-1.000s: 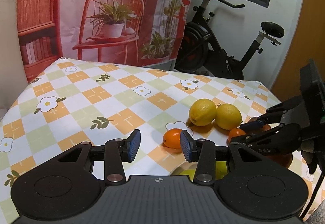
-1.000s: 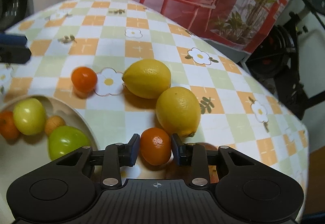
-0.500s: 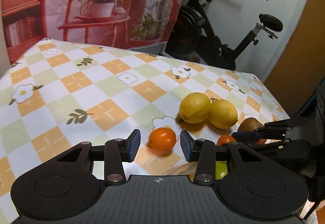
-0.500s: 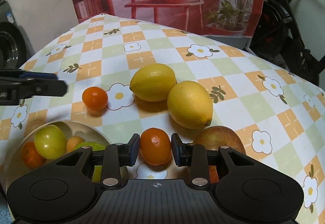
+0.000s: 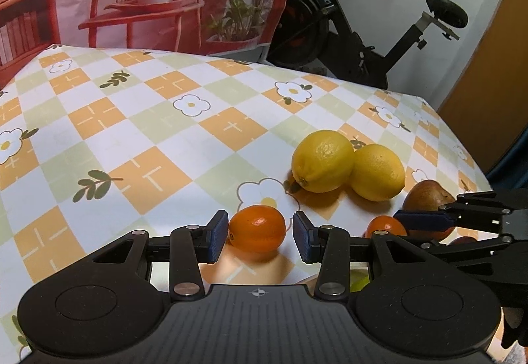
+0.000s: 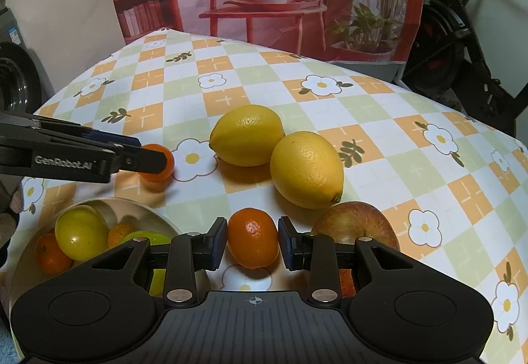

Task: Organize fruits
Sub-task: 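Grasp another tangerine with the left tool while the right tool grasps one too, then carry both held tangerines over the white plate with both tools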

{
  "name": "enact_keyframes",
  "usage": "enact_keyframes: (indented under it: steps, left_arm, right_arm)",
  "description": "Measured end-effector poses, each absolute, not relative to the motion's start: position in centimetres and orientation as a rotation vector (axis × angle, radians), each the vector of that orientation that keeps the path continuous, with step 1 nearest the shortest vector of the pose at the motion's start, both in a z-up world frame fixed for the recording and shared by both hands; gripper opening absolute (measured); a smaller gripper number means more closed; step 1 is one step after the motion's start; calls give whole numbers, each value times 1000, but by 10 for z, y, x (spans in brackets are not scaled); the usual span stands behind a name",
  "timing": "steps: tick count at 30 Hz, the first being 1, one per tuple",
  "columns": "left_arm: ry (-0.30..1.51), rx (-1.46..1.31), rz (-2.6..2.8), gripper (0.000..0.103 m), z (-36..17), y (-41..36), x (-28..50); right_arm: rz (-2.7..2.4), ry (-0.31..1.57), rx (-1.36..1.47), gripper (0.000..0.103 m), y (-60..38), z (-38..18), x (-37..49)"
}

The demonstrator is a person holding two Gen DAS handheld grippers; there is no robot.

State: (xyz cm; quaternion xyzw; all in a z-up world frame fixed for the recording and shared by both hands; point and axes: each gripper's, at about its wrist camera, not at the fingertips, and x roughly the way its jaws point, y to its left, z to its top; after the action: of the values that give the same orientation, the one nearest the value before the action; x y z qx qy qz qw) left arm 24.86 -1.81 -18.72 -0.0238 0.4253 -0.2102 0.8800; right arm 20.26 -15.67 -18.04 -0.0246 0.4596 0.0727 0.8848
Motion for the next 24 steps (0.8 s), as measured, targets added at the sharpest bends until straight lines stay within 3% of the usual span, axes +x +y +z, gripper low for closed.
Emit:
enact_keyframes:
  steps: [3,24]
  left_arm:
    - [876,-41,-426,41,-188,-18,249]
    - [774,-8,-447,40,-160,-6,221]
  right_arm:
    - [146,951,-49,31,-156,-181,202]
    - [126,890,16,30,-165,-175,187]
